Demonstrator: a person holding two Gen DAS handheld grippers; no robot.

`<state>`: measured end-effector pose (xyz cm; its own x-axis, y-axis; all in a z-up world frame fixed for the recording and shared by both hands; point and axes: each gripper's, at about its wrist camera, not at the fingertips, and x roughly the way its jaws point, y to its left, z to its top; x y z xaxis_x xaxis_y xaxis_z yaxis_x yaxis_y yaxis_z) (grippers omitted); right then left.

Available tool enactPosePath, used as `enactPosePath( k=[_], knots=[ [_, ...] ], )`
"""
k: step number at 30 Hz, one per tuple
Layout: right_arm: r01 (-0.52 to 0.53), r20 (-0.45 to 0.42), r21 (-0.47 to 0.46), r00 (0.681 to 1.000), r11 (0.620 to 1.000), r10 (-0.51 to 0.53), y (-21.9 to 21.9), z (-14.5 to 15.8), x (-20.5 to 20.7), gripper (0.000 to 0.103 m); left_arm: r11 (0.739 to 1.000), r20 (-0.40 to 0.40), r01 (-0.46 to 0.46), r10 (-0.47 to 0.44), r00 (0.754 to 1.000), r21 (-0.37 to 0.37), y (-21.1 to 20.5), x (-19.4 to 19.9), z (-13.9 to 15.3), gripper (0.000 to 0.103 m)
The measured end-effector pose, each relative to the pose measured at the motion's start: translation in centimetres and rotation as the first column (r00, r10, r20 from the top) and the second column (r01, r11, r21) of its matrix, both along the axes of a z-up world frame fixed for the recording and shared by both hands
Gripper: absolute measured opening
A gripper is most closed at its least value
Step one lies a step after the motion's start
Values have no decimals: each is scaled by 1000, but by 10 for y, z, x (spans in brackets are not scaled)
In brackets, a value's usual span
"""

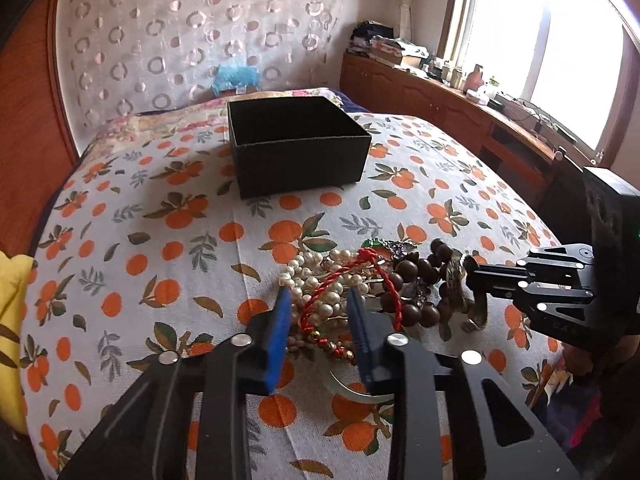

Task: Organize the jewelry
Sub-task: 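Grasp the red beaded bracelet with the left tool while the right tool grasps the silver bangle, then carry both held pieces into the black box and open both tools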

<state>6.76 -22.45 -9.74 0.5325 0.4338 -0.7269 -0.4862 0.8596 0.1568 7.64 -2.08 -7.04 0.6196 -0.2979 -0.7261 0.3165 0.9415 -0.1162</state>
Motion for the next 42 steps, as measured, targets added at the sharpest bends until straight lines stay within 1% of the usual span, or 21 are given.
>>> enactPosePath(
  k=[4, 12, 14, 20, 28, 33, 42],
  knots=[
    [-1, 14, -9, 1000, 1000, 1, 0, 1, -2, 5, 1000, -13, 2, -2, 1000, -3, 0, 0, -3, 20],
    [10, 36, -11, 999, 1000, -10, -2, 6, -5, 5, 1000, -32, -6, 6, 999, -16, 6, -3, -11, 14],
    [12, 42, -12, 999, 1000, -11, -3, 8, -7, 5, 1000, -32, -10, 9, 999, -19, 7, -4, -12, 9],
    [12, 67, -14, 998, 1000, -11, -3, 16, -9, 5, 1000, 8, -22, 22, 1000, -17, 9, -11, -4, 9],
    [1, 106, -24, 994, 1000, 1, 3, 31, -5, 5, 999, 101, -47, 49, 994, -22, 14, -19, 22, 9],
    [-8, 139, -35, 990, 999, 13, 11, 44, 10, 5, 997, 139, -70, 72, 988, -24, 21, -8, 36, 9],
    [13, 174, -67, 985, 998, -1, 27, 60, 66, 5, 994, 176, -107, 112, 978, -34, 33, 22, 46, 9]
  ],
)
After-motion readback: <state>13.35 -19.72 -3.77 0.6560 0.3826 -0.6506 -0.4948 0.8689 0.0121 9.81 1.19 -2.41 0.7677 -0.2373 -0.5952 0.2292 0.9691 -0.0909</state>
